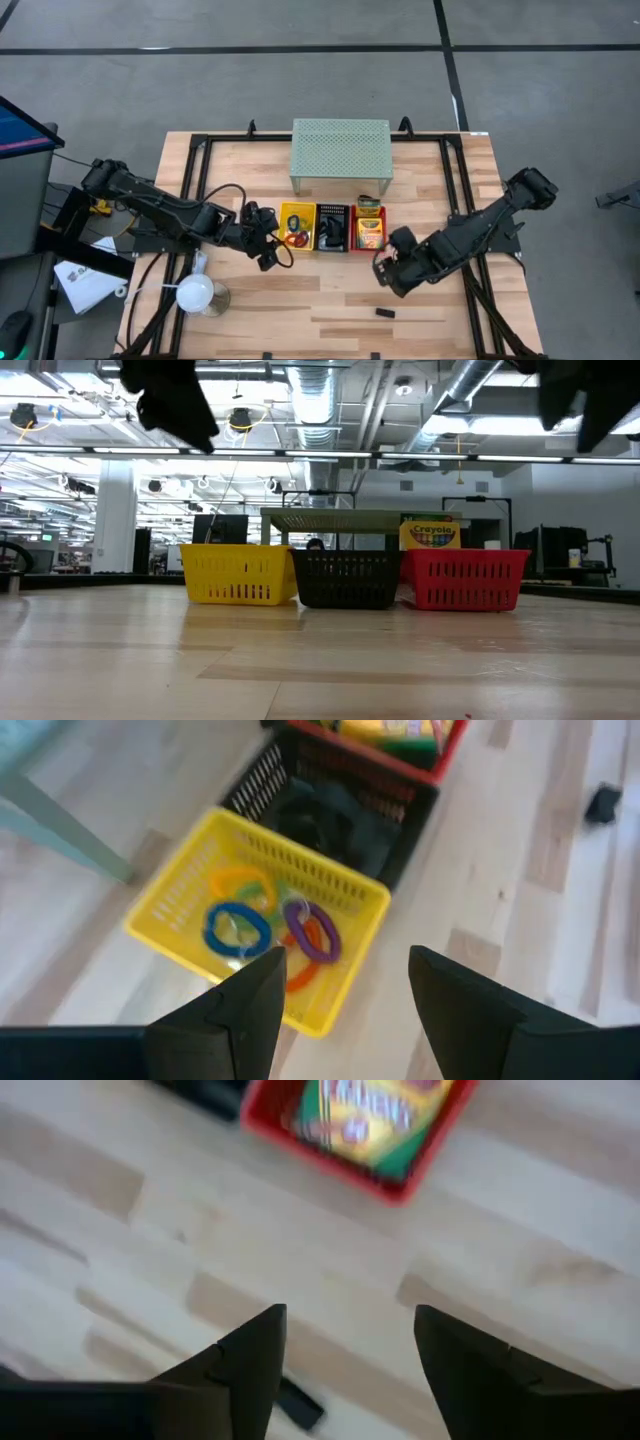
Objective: Pick & Place Office Desk Supplies
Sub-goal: Put the black rubber band into the black bin
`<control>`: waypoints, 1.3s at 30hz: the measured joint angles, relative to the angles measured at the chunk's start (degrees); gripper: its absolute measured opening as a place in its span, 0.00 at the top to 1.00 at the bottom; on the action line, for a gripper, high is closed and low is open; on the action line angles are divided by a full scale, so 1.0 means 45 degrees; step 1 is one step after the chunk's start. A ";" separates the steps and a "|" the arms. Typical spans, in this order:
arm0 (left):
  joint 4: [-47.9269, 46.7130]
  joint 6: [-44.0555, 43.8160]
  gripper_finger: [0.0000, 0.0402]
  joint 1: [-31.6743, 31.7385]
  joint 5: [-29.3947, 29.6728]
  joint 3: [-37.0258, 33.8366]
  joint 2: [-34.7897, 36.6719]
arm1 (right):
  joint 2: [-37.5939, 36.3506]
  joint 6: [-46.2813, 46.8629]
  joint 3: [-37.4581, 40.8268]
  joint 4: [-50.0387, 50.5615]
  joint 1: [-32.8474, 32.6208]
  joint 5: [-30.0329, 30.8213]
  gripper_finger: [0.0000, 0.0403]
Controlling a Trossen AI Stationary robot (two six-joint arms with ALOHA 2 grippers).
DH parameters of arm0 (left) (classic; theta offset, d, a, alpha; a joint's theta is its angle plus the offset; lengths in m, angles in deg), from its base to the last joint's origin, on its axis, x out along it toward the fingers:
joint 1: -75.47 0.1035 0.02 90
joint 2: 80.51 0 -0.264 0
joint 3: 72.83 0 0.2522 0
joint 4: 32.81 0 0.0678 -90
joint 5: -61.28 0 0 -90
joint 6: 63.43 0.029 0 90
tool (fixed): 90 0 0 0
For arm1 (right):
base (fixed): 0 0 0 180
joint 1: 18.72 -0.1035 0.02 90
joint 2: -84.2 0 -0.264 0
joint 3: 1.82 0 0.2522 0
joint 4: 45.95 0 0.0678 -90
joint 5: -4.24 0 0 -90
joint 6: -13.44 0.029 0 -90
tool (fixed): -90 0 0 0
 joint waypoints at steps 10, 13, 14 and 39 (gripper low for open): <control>0.1659 0.0115 0.48 -0.0068 -0.1014 -0.0927 0.0000 | 0.1179 -0.4270 0.0137 -0.1150 0.0138 -0.2688 0.41; 0.1792 0.0332 0.48 -0.0068 -0.1211 -0.0927 0.0099 | 0.1800 -0.5745 0.0137 -0.1476 0.0248 -0.3675 0.41; 0.1805 0.0328 0.48 -0.0073 -0.1374 -0.0927 0.0180 | 0.2010 -0.6036 0.0137 -0.1779 0.0251 -0.4000 0.41; 0.2046 -0.0083 0.48 -0.0126 -0.2256 -0.0927 0.1291 | 0.5838 -0.6861 0.0067 -0.4748 -0.0768 -0.4607 0.42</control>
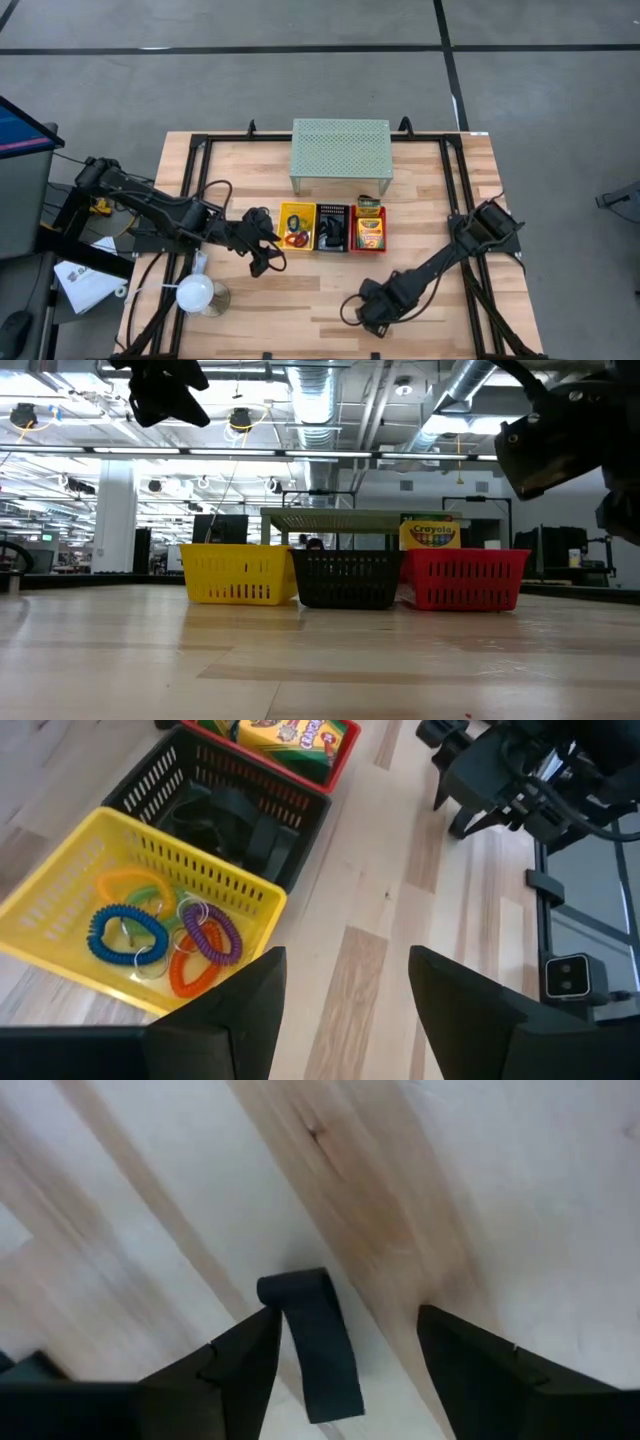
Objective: Pick & Place Office Desk Supplies
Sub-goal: Put the black rubber band into the black bin
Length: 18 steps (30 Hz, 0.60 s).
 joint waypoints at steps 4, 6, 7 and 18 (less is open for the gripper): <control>-0.0018 0.0026 0.48 0.0000 0.0004 0.0000 0.0045 | 0.0087 0.0455 -0.0001 0.0166 0.0001 0.0351 0.51; -0.0013 0.0031 0.48 0.0000 0.0000 0.0000 0.0045 | 0.0047 0.0577 0.0018 0.0235 0.0009 0.0370 0.61; -0.0009 0.0031 0.48 0.0000 -0.0003 0.0000 0.0045 | 0.0016 0.0577 0.0027 0.0226 0.0004 0.0436 0.68; -0.0021 0.0002 0.48 -0.0033 -0.0005 0.0000 0.0044 | -0.1740 0.0693 -0.1362 0.1689 0.0372 0.3311 0.99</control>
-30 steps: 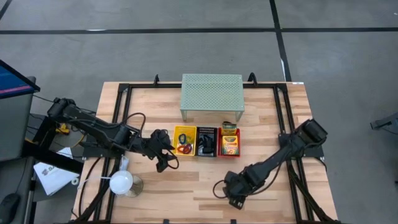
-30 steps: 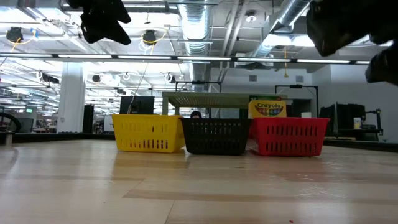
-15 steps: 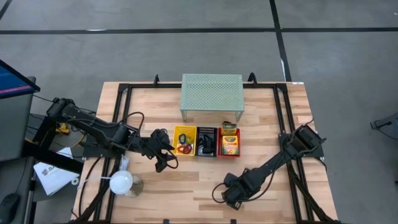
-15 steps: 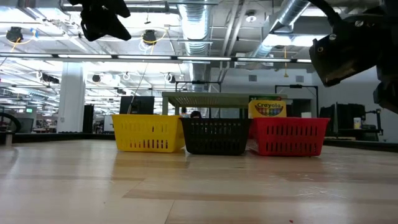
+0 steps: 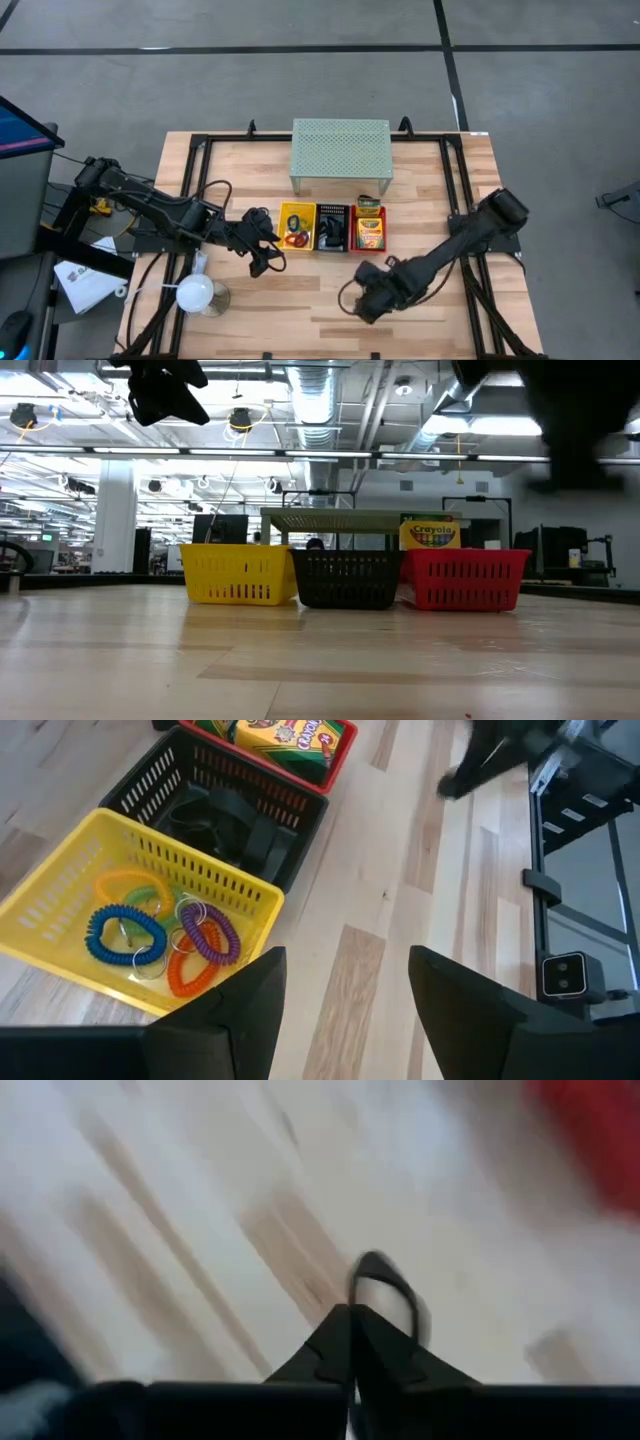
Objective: Pick & Place Office Desk Supplies
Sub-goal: Put the black rubber band into the black bin
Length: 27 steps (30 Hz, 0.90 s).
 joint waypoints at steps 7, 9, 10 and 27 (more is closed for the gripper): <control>0.0065 -0.0032 0.48 0.0004 0.0146 0.0000 -0.0004 | -0.1684 -0.0632 -0.1949 0.0430 0.1516 0.3338 1.00; 0.0103 -0.0168 0.48 0.0004 0.0312 0.0000 -0.0004 | -0.1677 -0.1159 -0.2060 0.0343 0.2268 0.3661 1.00; 0.0142 -0.0226 0.48 0.0004 0.0346 0.0000 -0.0004 | -0.1640 -0.1528 -0.2060 0.0152 0.2658 0.3703 1.00; 0.0676 -0.0685 0.48 -0.0001 0.0399 0.0000 -0.0009 | 0.1350 -0.2090 -0.2089 -0.0390 0.5956 0.1851 0.96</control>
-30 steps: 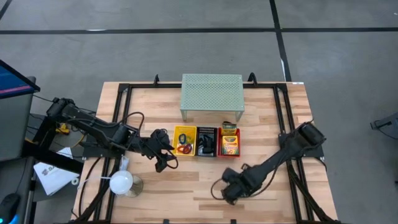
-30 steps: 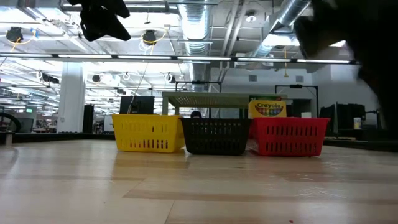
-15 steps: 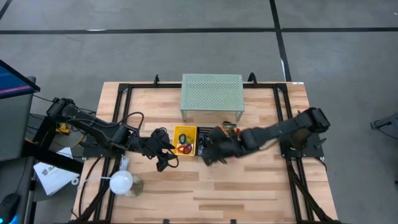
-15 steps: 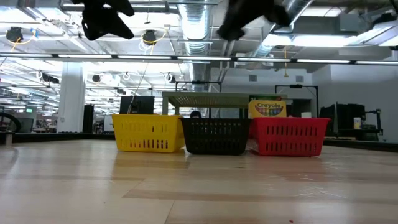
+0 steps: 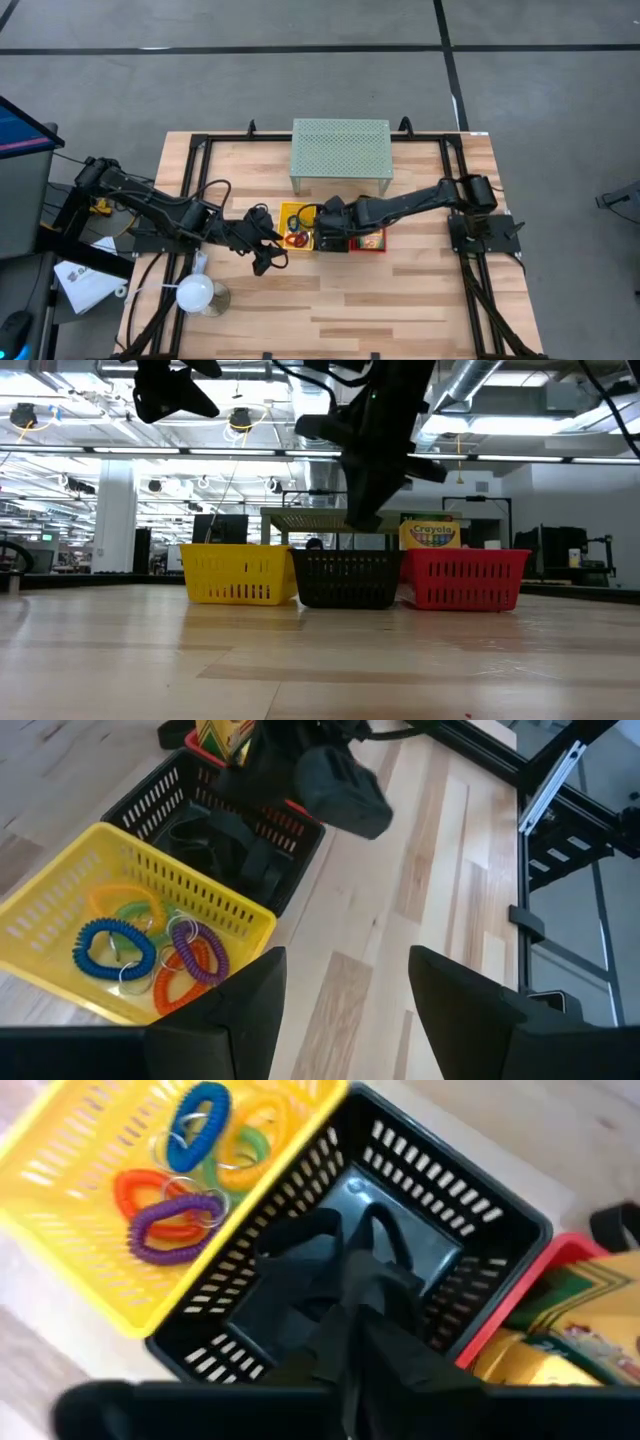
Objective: Pick & Place Office Desk Supplies
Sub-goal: Put the black rubber band into the black bin, then put the red bin on the shelf
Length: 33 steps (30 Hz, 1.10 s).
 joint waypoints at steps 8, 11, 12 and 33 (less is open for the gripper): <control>-0.0016 0.0048 0.48 0.0000 -0.0129 0.0000 0.0000 | -0.0173 0.0299 -0.0019 -0.0494 0.0218 0.0416 0.68; -0.0031 0.0121 0.48 0.0000 -0.0137 0.0000 0.0000 | -0.0324 0.0299 -0.0010 -0.0770 0.0392 0.0412 0.59; -0.0070 0.0126 0.48 0.0000 -0.0137 0.0000 0.0000 | -0.0336 0.0302 -0.0024 -0.1005 0.0432 0.0417 0.56; 0.0172 0.0403 0.48 0.0000 -0.0181 0.0000 -0.0005 | -0.4344 1.0597 0.1506 0.7034 -0.2064 0.0708 0.42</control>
